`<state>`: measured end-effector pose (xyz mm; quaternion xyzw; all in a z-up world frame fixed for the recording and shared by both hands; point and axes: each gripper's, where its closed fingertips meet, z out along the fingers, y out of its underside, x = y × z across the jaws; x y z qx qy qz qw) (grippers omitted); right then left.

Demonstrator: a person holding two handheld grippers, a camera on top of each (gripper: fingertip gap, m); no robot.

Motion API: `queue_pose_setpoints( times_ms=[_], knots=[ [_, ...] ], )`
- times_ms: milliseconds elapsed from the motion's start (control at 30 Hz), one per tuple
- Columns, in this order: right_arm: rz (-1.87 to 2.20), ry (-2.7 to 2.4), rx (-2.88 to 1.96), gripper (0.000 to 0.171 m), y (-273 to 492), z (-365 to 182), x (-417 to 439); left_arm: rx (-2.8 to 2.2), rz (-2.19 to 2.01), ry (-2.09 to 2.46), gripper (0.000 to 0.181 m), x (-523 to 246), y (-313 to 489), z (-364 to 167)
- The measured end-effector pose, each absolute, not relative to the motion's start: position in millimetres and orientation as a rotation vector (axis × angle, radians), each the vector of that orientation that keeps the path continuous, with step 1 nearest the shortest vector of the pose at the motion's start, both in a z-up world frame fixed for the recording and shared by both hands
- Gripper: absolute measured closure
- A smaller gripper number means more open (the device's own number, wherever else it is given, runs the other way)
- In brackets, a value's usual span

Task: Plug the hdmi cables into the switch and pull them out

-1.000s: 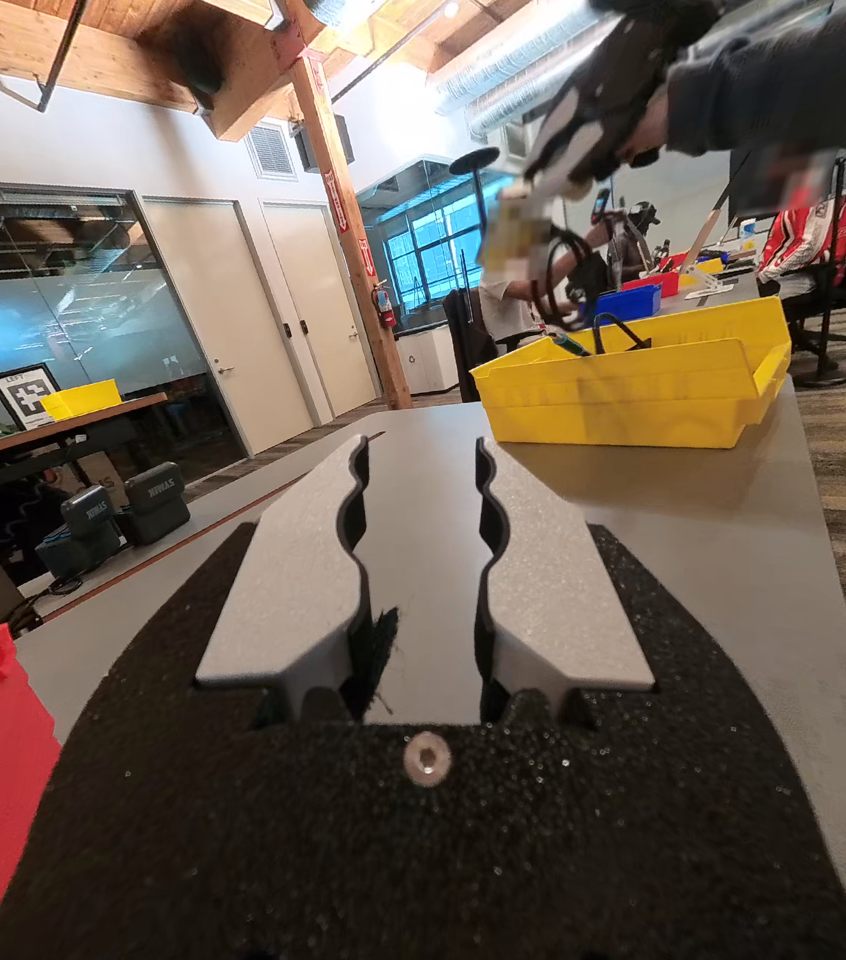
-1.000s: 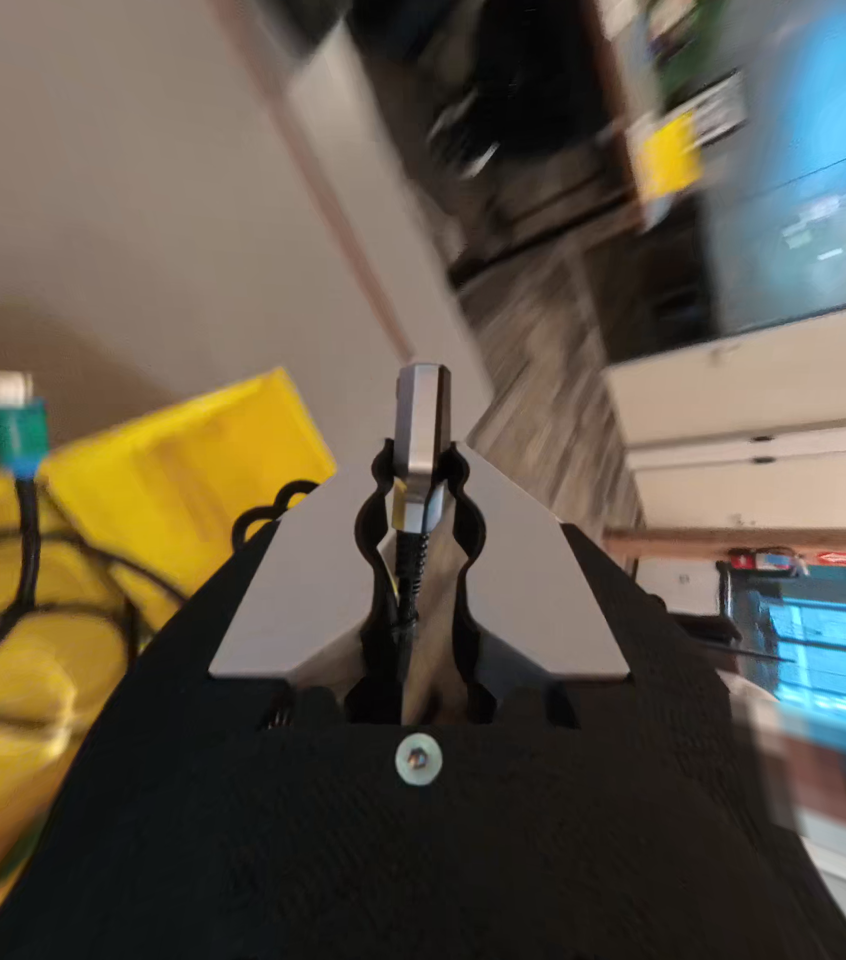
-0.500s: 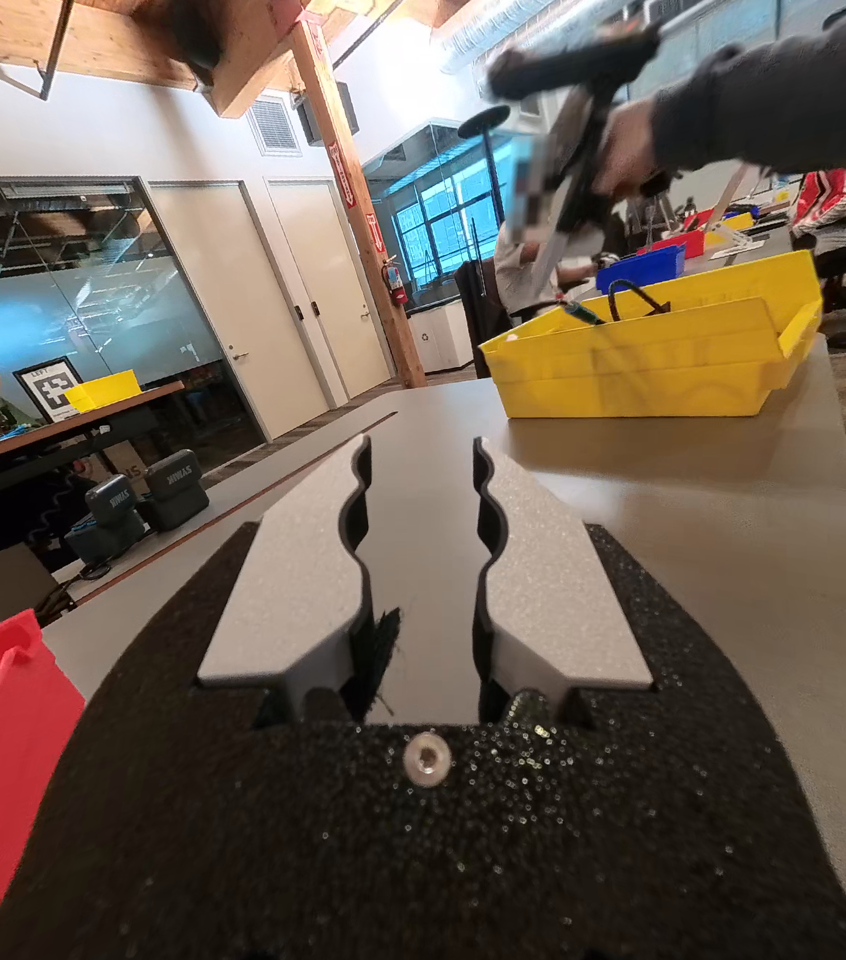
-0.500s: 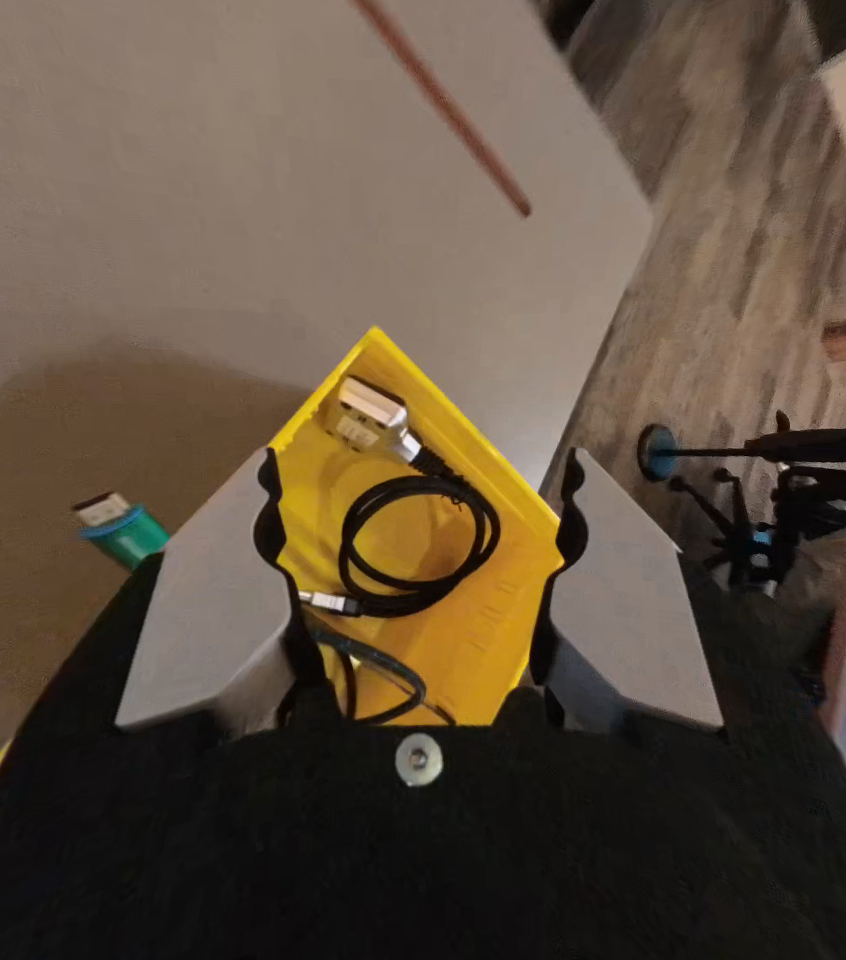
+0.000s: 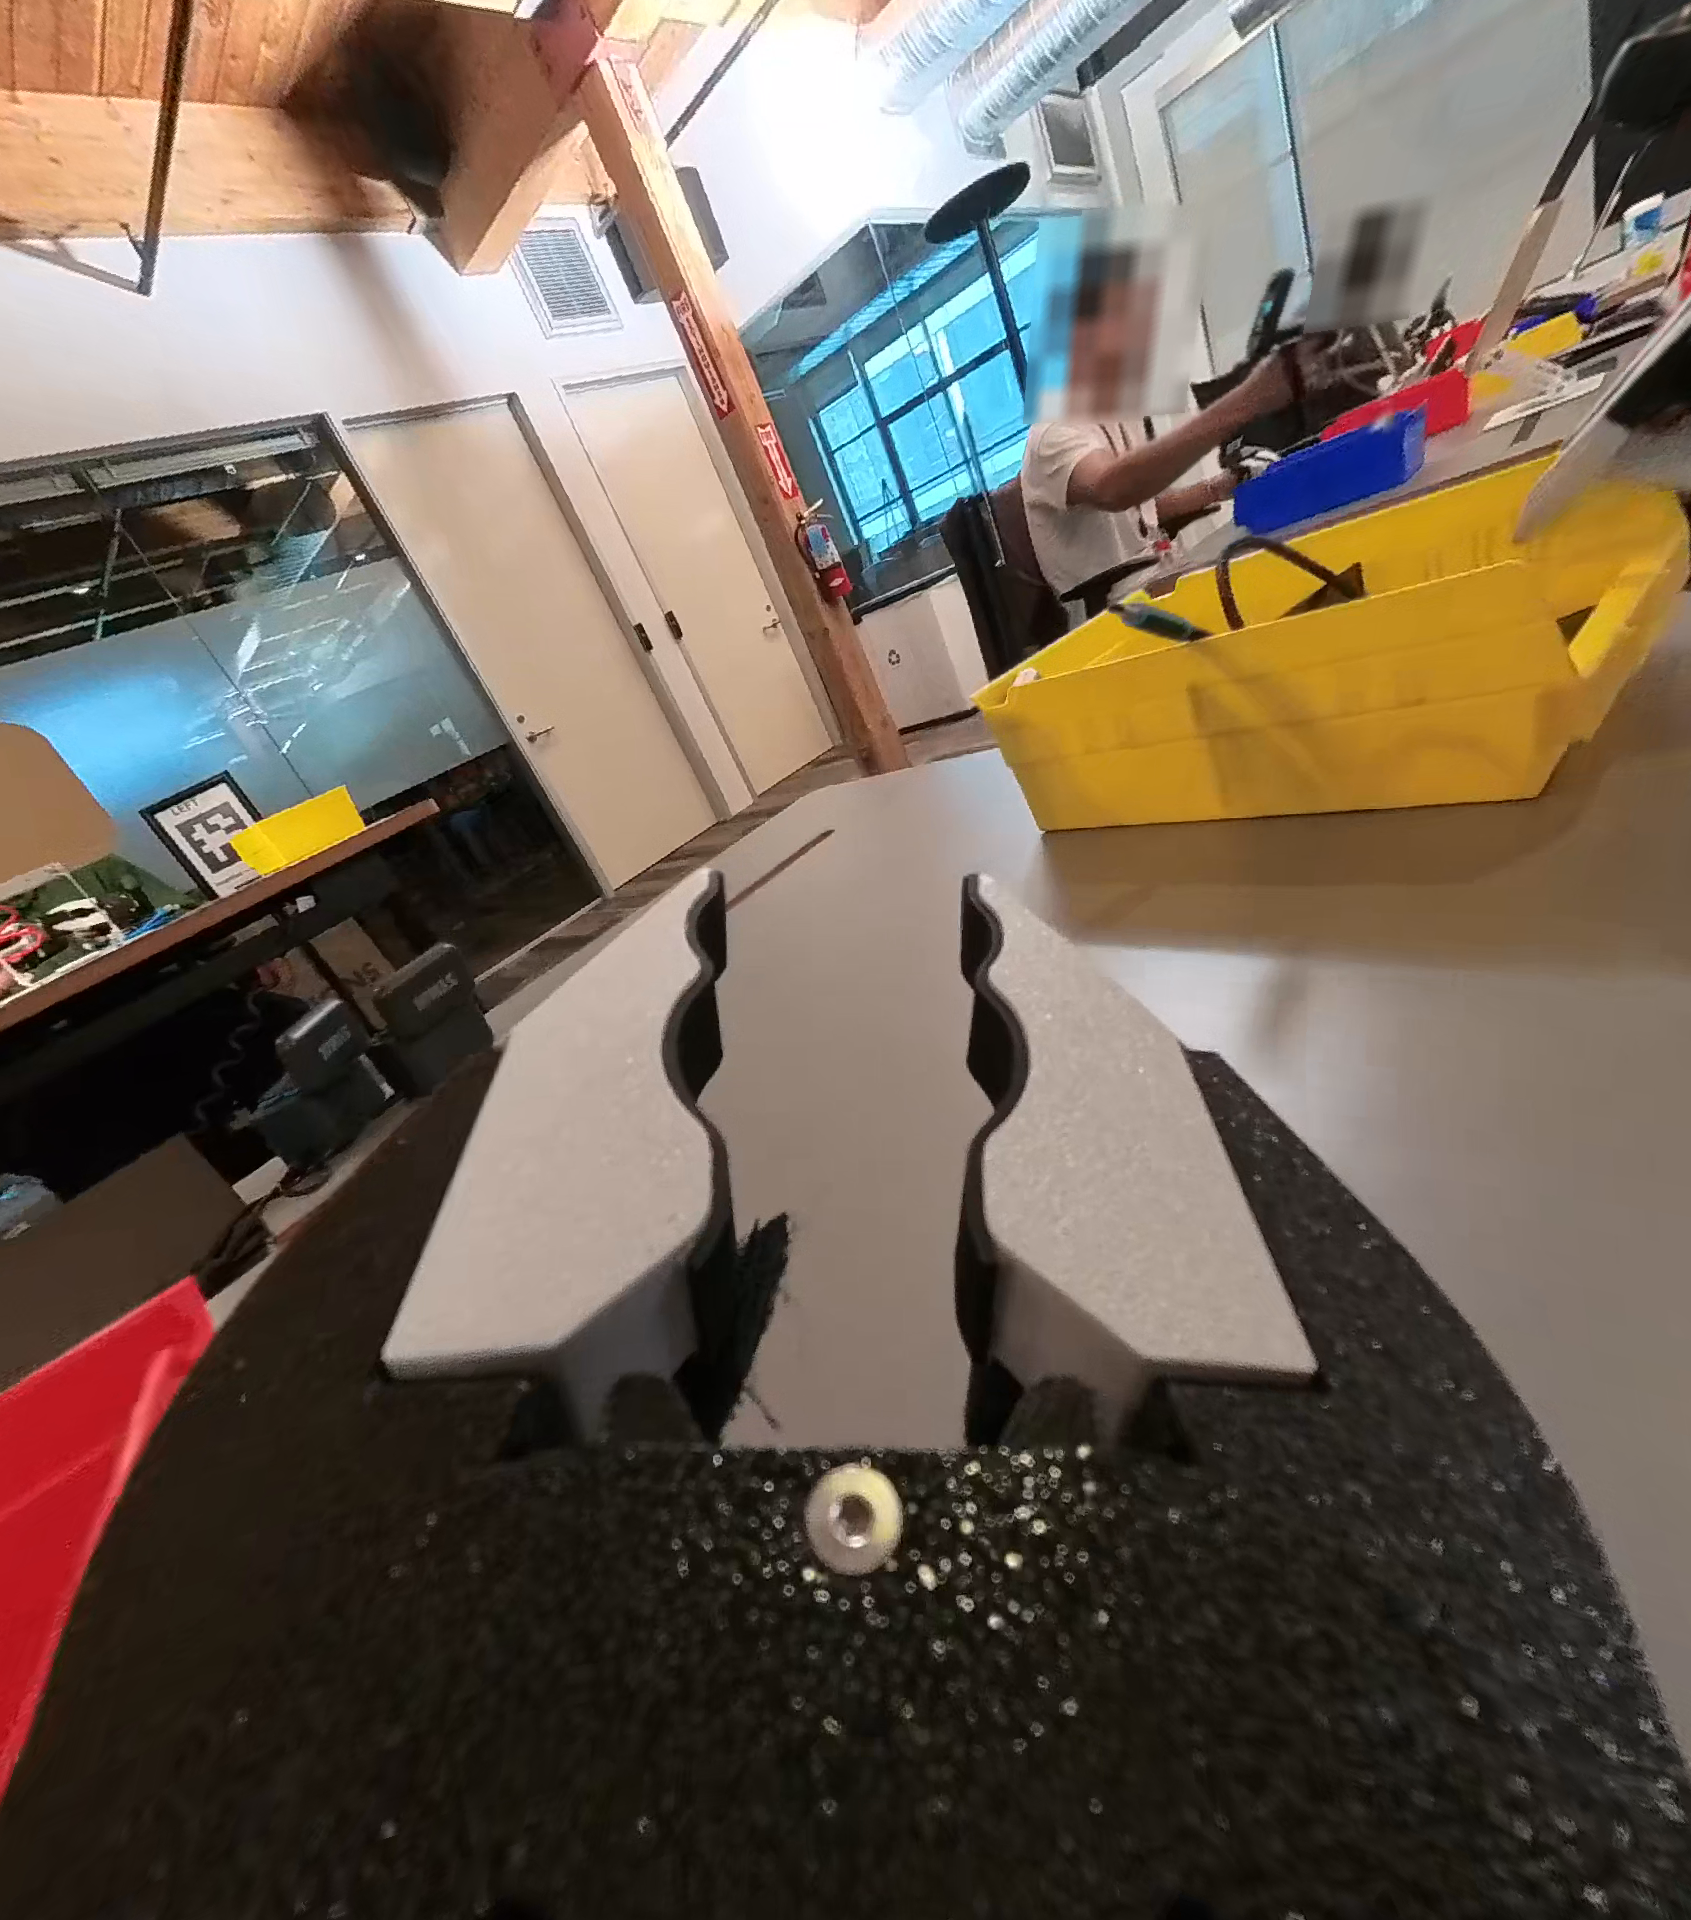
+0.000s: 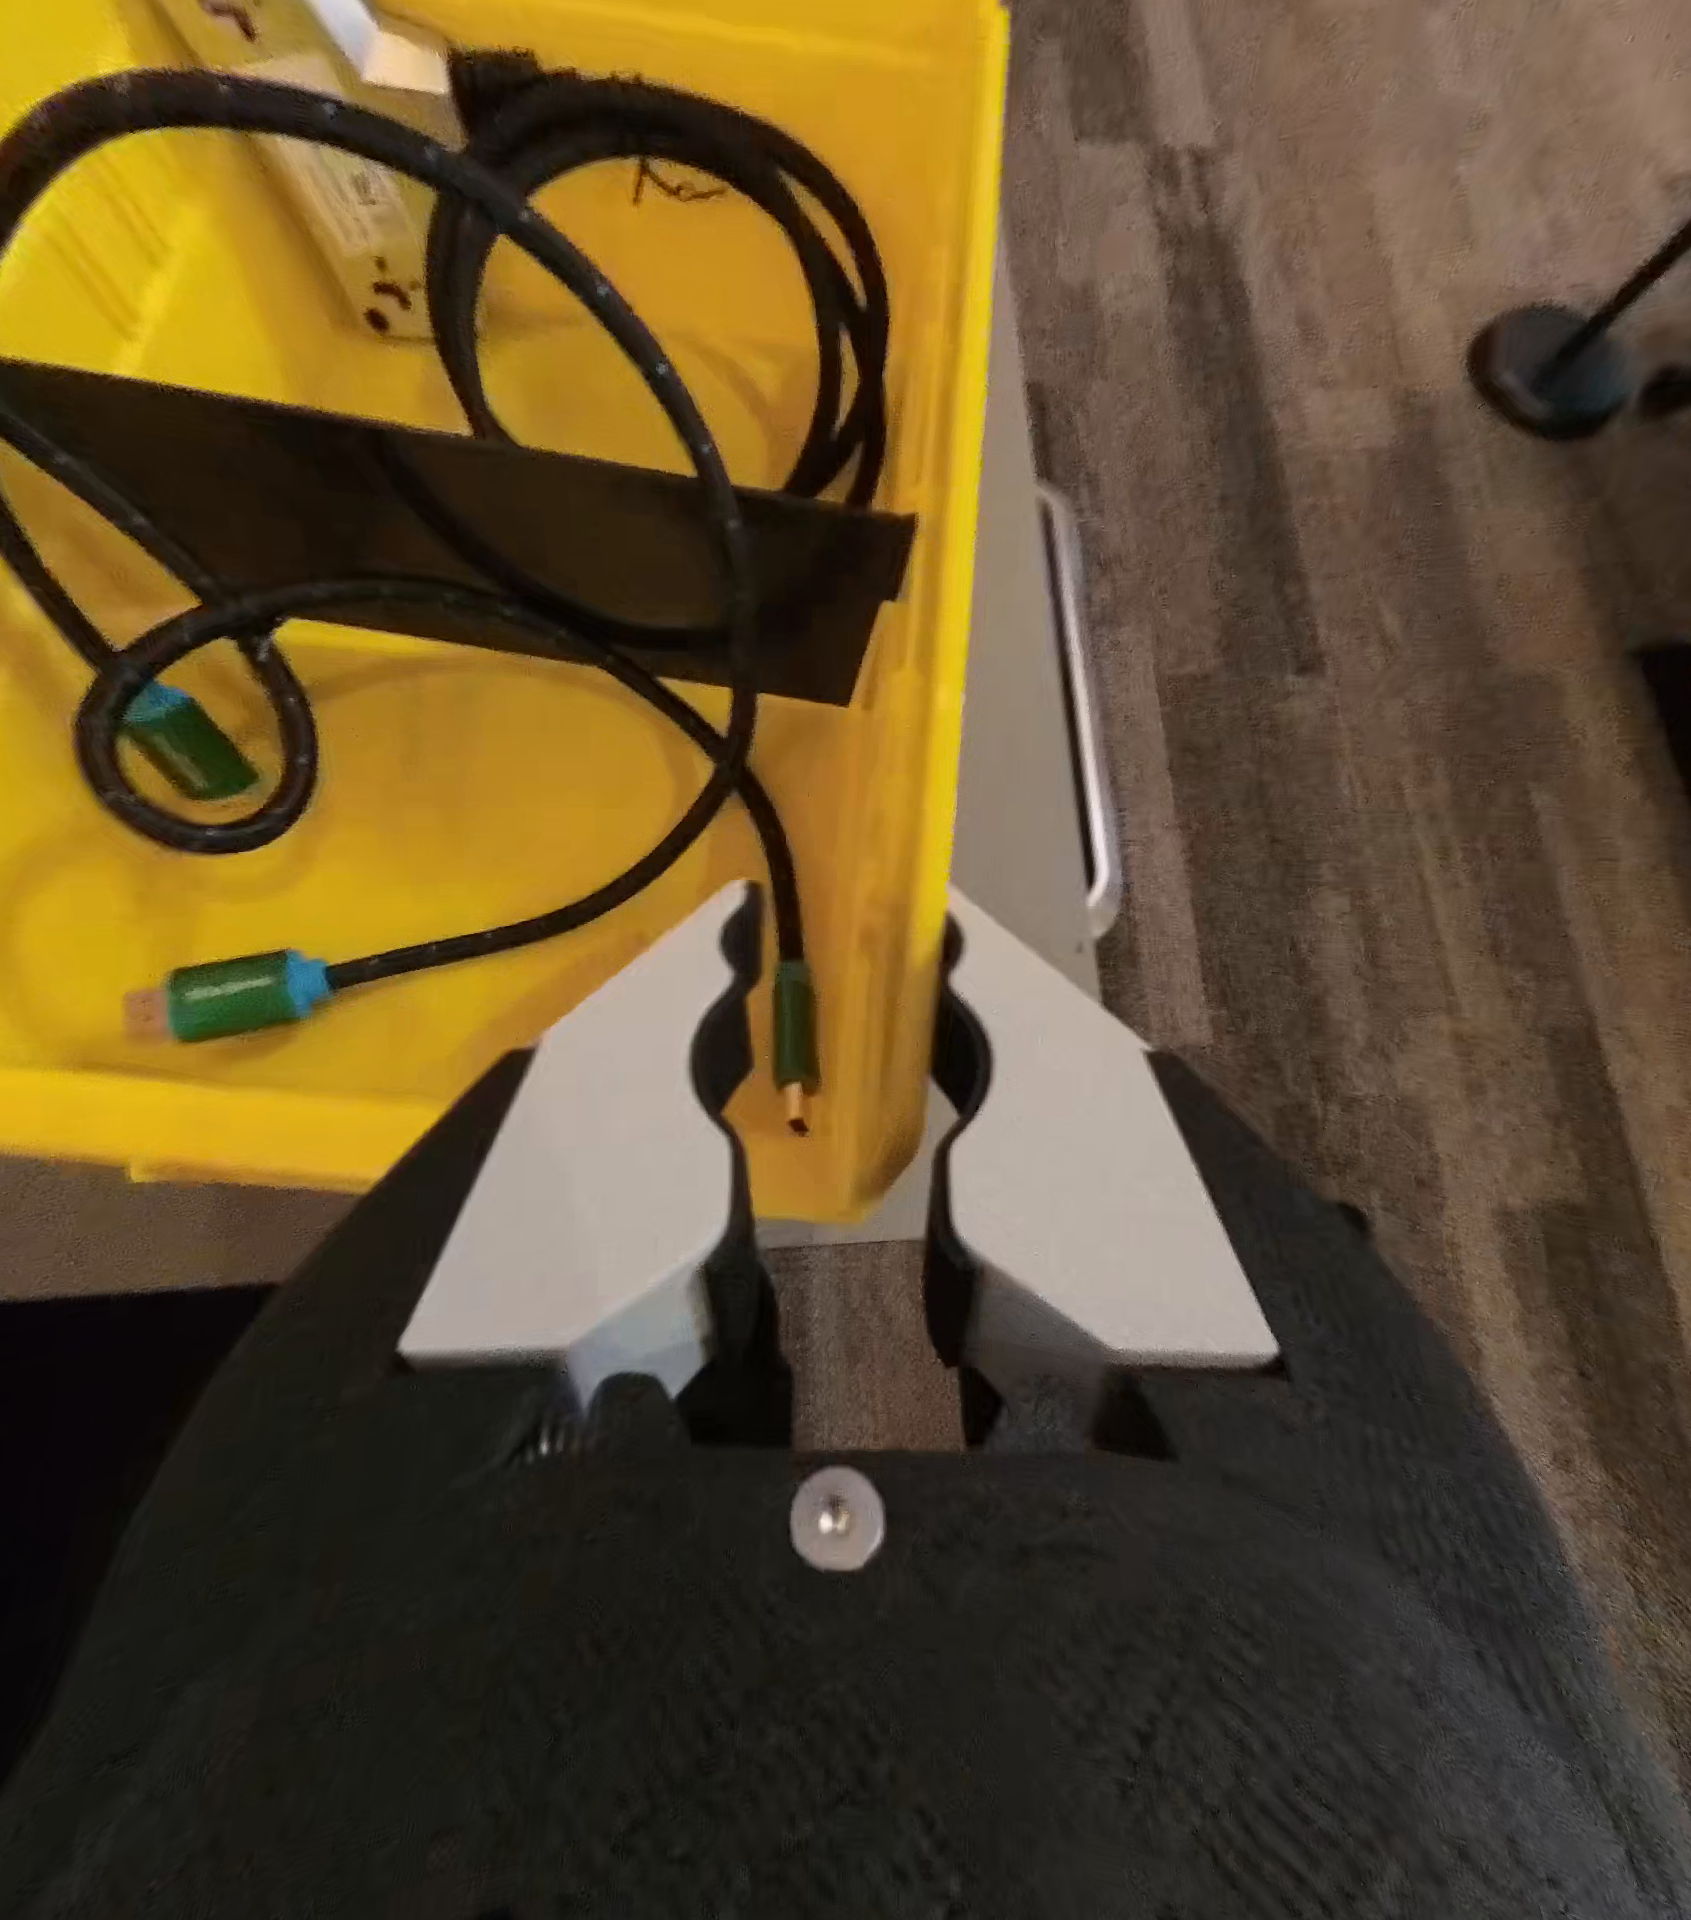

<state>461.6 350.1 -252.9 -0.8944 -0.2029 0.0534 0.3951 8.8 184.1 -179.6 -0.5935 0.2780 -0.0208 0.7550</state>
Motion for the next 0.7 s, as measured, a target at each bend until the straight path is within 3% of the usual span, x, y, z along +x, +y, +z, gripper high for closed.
queue_pose_setpoints(
  times_ms=[33, 67, 267, 467, 500, 567, 600, 700],
  knots=[
    [0.079, -0.493, -2.241, 0.160, 356.8, -252.5, 462.7, -1.302, -0.031, 0.602, 0.138, 7.4, 178.7, -175.8],
    [0.054, -0.490, -2.224, 0.163, 359.9, -252.7, 460.8, -1.309, -0.022, 0.595, 0.140, 5.1, 171.7, -170.8],
    [0.121, -0.487, -2.135, 0.167, 382.4, -252.3, 408.7, -1.346, 0.125, 0.401, 0.152, -67.4, 120.9, -115.1],
    [0.141, -0.535, -2.069, 0.166, 426.9, -251.8, 335.0, -1.678, 0.139, 0.098, 0.142, -198.6, 112.0, -107.0],
    [0.162, -0.544, -2.054, 0.157, 434.6, -251.1, 323.5, -1.784, 0.154, 0.066, 0.142, -218.2, 117.0, -117.8],
    [0.177, -0.492, -2.007, 0.110, 447.4, -237.5, 313.2, -2.043, 0.146, 0.039, 0.137, -249.8, 129.6, -152.7],
    [0.165, -0.441, -1.937, 0.103, 451.2, -219.8, 314.6, -2.175, 0.089, 0.045, 0.135, -257.3, 135.8, -173.1],
    [0.263, -0.338, -1.691, 0.102, 439.7, -152.0, 307.0, -2.474, -0.113, 0.050, 0.124, -266.2, 148.5, -223.2]
  ],
)
